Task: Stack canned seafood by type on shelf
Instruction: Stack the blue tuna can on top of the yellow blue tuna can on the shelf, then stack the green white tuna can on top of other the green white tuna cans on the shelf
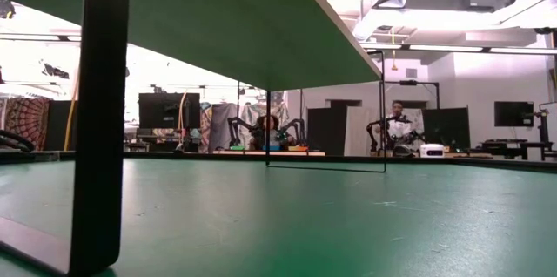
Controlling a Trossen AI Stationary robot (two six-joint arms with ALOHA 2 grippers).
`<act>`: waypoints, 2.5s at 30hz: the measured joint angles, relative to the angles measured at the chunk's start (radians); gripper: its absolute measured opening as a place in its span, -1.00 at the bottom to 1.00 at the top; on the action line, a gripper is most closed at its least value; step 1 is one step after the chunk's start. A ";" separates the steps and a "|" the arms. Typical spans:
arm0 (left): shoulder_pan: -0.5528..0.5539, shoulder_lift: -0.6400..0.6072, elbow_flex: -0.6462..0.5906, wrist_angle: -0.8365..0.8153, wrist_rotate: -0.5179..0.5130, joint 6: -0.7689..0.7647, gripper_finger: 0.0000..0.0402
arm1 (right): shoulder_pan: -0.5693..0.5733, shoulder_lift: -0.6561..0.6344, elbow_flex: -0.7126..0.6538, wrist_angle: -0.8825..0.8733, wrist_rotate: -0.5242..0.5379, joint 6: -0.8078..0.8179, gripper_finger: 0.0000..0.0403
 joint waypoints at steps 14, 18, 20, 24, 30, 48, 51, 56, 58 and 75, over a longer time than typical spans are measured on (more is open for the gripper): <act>-0.001 0.000 0.000 0.012 0.007 0.169 -0.04 | -0.016 0.006 0.000 -0.026 -0.029 -0.018 0.26; -0.001 0.001 0.000 0.047 0.014 0.186 -0.04 | -0.015 -0.001 0.000 -0.043 -0.013 -0.006 0.26; -0.001 0.001 0.000 0.062 0.017 0.186 -0.04 | -0.015 0.006 0.000 -0.021 -0.011 -0.006 0.26; -0.001 0.001 0.000 0.065 0.011 0.189 -0.04 | -0.016 0.014 -0.001 -0.060 -0.017 -0.013 0.26; -0.001 -0.001 0.000 0.054 0.036 0.155 -0.04 | -0.021 -0.007 0.000 -0.076 -0.075 -0.047 0.26; -0.002 -0.150 -0.012 -0.172 0.039 0.108 -0.04 | 0.036 0.040 -0.001 -1.171 -0.331 -0.791 0.26; -0.001 -0.155 -0.084 -0.127 0.078 0.083 -0.04 | 0.058 0.074 -0.056 -1.117 -0.308 -0.896 0.26; -0.021 -0.184 -0.216 -0.047 0.194 -0.072 -0.04 | 0.077 0.157 -0.161 -1.126 -0.347 -0.936 0.26; -0.042 -0.221 -0.243 -0.037 0.160 -0.113 -0.04 | 0.097 0.169 -0.204 -1.109 -0.355 -0.968 0.25; -0.100 -0.509 -0.256 -0.178 -0.195 -0.222 -0.04 | 0.213 0.108 -0.628 -0.828 -0.414 -0.899 -0.15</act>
